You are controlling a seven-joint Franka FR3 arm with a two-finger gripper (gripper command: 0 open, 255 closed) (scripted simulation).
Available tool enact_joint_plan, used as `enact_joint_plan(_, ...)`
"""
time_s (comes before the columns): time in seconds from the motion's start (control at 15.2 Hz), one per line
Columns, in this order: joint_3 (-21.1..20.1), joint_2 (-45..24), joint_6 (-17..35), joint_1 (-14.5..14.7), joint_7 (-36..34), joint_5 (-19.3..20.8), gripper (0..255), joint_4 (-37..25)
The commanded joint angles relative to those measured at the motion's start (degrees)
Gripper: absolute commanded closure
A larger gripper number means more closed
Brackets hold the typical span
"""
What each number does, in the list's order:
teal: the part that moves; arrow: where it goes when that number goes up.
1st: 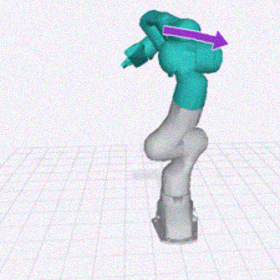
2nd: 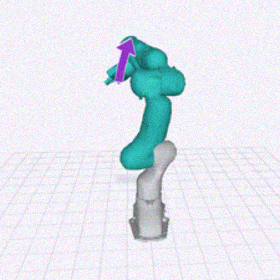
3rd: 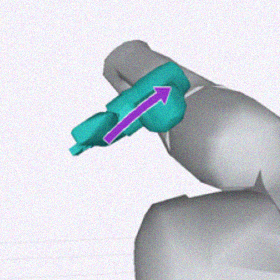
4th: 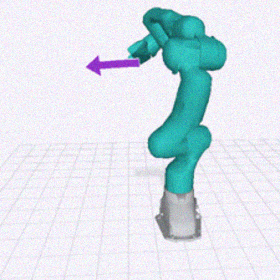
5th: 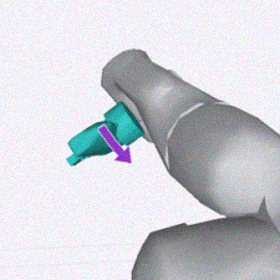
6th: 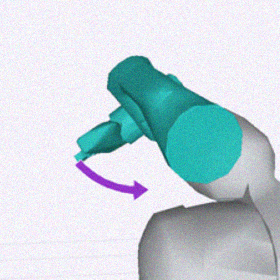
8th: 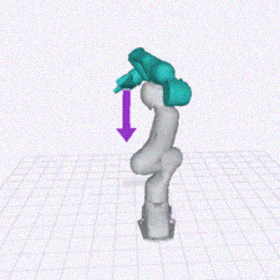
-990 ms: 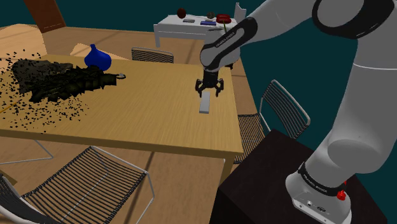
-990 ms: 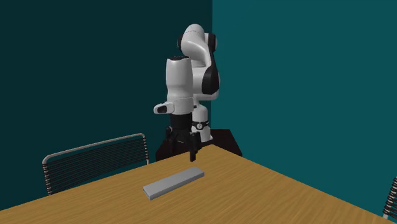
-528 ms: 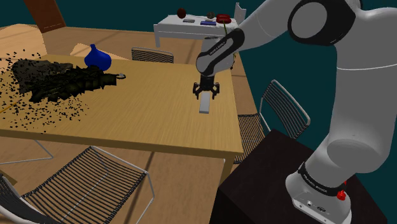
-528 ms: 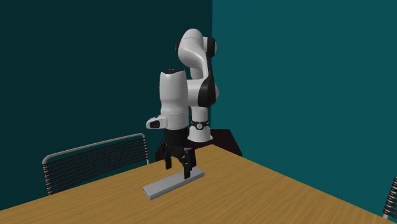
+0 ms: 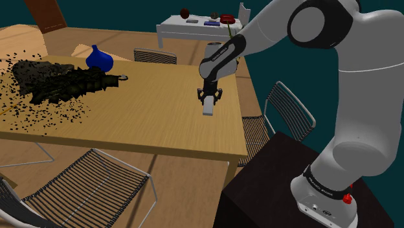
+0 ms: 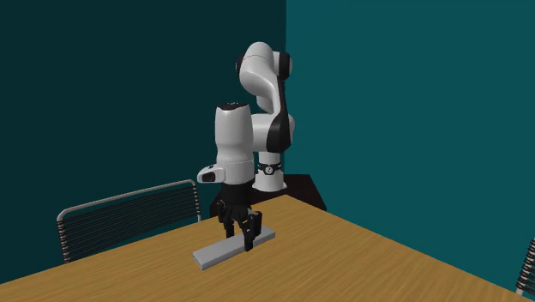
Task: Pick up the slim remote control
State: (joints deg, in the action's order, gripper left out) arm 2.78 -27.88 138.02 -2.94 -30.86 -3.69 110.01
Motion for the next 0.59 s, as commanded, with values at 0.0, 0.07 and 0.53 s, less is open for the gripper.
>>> enact_joint_plan(0.0, -0.01, -0.11, 0.06, 0.01, 0.02, 0.01, 255, 0.01)
enact_joint_plan(0.07, -0.01, -0.10, 0.06, 0.00, 0.03, 0.01, 255, 0.02)
enact_joint_plan(0.53, 0.06, 0.87, -1.02, 0.01, -0.01, 0.10, 255, -0.09)
